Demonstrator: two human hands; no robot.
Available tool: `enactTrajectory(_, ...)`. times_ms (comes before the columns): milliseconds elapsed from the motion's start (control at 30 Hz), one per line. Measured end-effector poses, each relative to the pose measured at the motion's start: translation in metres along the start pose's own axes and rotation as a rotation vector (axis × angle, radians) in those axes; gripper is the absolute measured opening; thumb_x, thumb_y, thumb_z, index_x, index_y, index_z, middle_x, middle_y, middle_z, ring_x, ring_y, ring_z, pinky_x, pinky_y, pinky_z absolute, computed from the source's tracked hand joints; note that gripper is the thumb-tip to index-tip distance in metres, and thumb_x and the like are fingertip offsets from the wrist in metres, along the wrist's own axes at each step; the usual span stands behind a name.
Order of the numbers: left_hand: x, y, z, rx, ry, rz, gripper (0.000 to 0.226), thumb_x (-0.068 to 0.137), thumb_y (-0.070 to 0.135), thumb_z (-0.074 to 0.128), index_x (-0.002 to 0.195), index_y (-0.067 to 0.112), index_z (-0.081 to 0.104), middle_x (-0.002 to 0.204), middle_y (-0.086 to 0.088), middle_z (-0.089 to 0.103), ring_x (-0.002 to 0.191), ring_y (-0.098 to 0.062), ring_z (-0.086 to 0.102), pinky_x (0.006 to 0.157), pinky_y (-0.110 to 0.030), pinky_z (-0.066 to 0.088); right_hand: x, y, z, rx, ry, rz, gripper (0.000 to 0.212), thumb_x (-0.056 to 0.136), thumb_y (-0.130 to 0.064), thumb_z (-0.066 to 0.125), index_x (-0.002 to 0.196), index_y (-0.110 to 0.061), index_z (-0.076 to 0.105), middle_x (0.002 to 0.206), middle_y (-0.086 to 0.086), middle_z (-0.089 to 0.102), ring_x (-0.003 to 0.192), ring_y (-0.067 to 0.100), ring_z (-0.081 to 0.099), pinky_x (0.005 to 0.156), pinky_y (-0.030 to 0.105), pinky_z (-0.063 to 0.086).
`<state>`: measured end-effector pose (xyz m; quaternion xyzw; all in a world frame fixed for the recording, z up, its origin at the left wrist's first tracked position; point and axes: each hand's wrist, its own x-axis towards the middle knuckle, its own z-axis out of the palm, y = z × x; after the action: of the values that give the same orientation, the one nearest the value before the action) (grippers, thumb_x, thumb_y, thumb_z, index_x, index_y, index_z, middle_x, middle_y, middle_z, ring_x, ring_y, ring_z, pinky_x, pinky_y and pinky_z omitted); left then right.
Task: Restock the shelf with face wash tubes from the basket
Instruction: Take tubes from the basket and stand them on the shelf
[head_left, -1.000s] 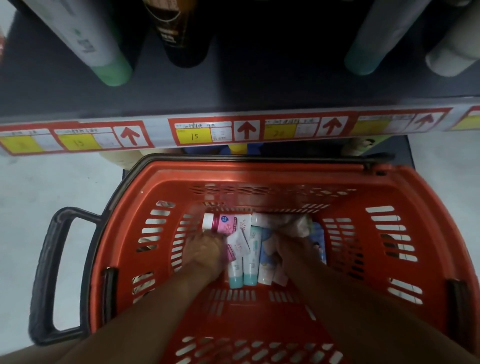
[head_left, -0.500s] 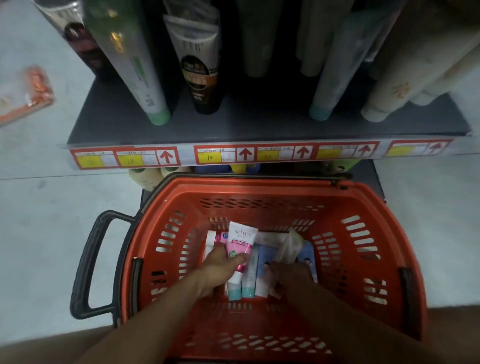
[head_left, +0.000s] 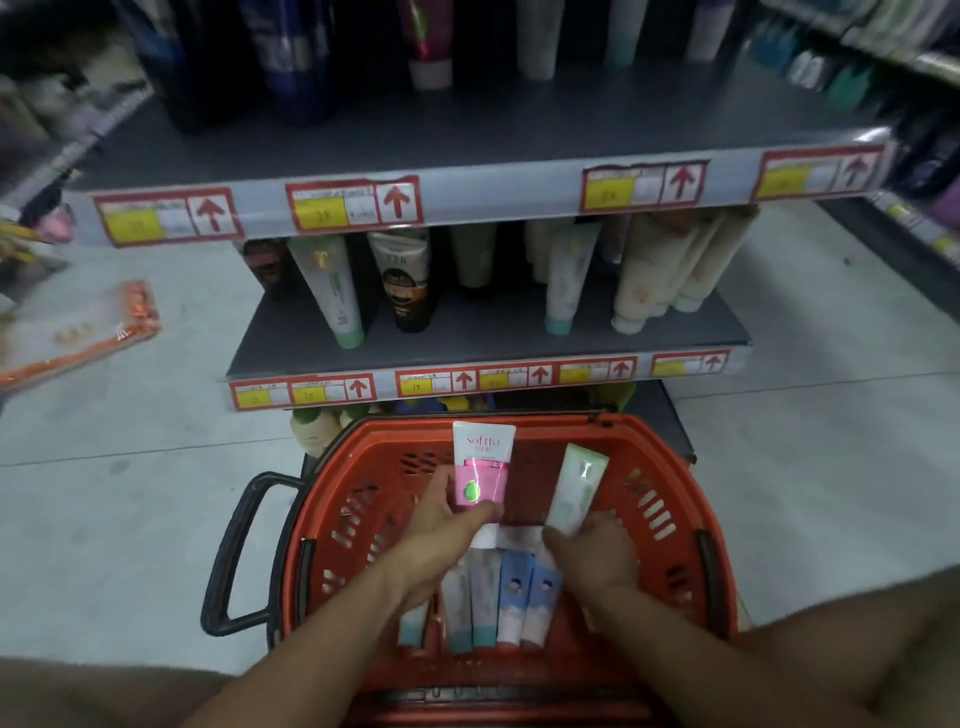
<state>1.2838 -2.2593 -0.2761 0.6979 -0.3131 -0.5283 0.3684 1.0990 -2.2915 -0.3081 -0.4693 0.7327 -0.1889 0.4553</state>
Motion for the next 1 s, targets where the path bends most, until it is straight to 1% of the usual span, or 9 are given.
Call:
enactTrajectory(33,-0.006,0.007,0.0,-0.001,0.013,0.027,0.042,0.081,0.018,0.081,0.115,0.034,0.061,0.106,0.0,0.074,0.098,-0.023,0.071,0.075,-0.048,0.061,-0.004,-0.005,-0.007,0.001,0.012,-0.036,0.014,0.084,-0.021,0.08,0.087,-0.018,0.067,0.087,0.001,0.067,0.09,0.022,0.067,0.067,0.023,0.039)
enactTrajectory(67,-0.012,0.014,-0.001,-0.007,0.026,0.063,0.042,0.081,0.019,0.083,0.114,0.034,0.063,0.105,0.001,0.075,0.096,-0.021,0.072,0.073,-0.047,0.062,-0.009,-0.01,-0.013,-0.002,0.031,-0.077,0.019,0.084,-0.024,0.079,0.088,-0.018,0.062,0.09,0.001,0.067,0.092,0.024,0.067,0.066,0.025,0.038)
enactTrajectory(167,-0.029,0.035,-0.002,0.05,0.057,0.171,0.04,0.081,0.015,0.086,0.114,0.028,0.067,0.099,0.007,0.077,0.088,-0.008,0.073,0.07,-0.021,0.057,-0.02,-0.027,-0.027,-0.006,0.1,-0.178,0.031,0.08,-0.032,0.08,0.1,-0.014,0.065,0.099,0.003,0.074,0.092,0.023,0.069,0.065,0.027,0.042)
enactTrajectory(333,-0.059,0.079,-0.006,0.12,0.157,0.312,0.045,0.077,0.021,0.091,0.115,0.026,0.069,0.099,0.008,0.077,0.09,-0.01,0.074,0.079,-0.03,0.063,-0.049,-0.063,-0.053,0.031,0.134,-0.351,0.029,0.08,-0.035,0.08,0.098,-0.028,0.058,0.099,-0.004,0.073,0.089,0.016,0.071,0.07,0.036,0.059)
enactTrajectory(433,-0.071,0.106,-0.011,0.172,0.208,0.427,0.044,0.077,0.024,0.091,0.116,0.025,0.071,0.1,0.011,0.076,0.091,-0.004,0.072,0.075,-0.019,0.058,-0.062,-0.089,-0.071,0.048,0.172,-0.453,0.032,0.076,-0.037,0.08,0.095,-0.032,0.055,0.095,-0.006,0.072,0.087,0.015,0.07,0.072,0.04,0.06)
enactTrajectory(500,-0.081,0.124,-0.014,0.203,0.24,0.494,0.045,0.076,0.026,0.091,0.116,0.028,0.071,0.1,0.014,0.076,0.088,0.001,0.071,0.073,-0.015,0.055,-0.072,-0.108,-0.084,0.066,0.2,-0.509,0.034,0.076,-0.038,0.08,0.099,-0.031,0.056,0.094,-0.009,0.07,0.085,0.011,0.069,0.071,0.037,0.06)
enactTrajectory(600,-0.095,0.15,-0.016,0.215,0.278,0.561,0.047,0.076,0.026,0.092,0.116,0.03,0.069,0.097,0.015,0.076,0.084,0.005,0.07,0.073,-0.016,0.055,-0.08,-0.134,-0.105,0.097,0.233,-0.592,0.037,0.076,-0.038,0.082,0.103,-0.028,0.059,0.091,-0.012,0.07,0.083,0.005,0.068,0.066,0.028,0.058)
enactTrajectory(767,-0.104,0.195,-0.02,0.256,0.375,0.646,0.047,0.074,0.031,0.092,0.115,0.026,0.07,0.094,0.013,0.075,0.084,0.0,0.07,0.067,-0.012,0.052,-0.083,-0.176,-0.134,0.079,0.297,-0.701,0.035,0.076,-0.044,0.079,0.101,-0.032,0.058,0.092,-0.014,0.069,0.083,0.004,0.067,0.067,0.032,0.059)
enactTrajectory(1000,-0.1,0.263,-0.03,0.293,0.438,0.763,0.049,0.074,0.032,0.092,0.117,0.027,0.068,0.098,0.016,0.073,0.088,0.004,0.067,0.069,-0.011,0.049,-0.075,-0.234,-0.163,0.076,0.309,-0.843,0.038,0.078,-0.04,0.081,0.106,-0.032,0.056,0.099,-0.012,0.065,0.087,0.004,0.066,0.074,0.033,0.062)
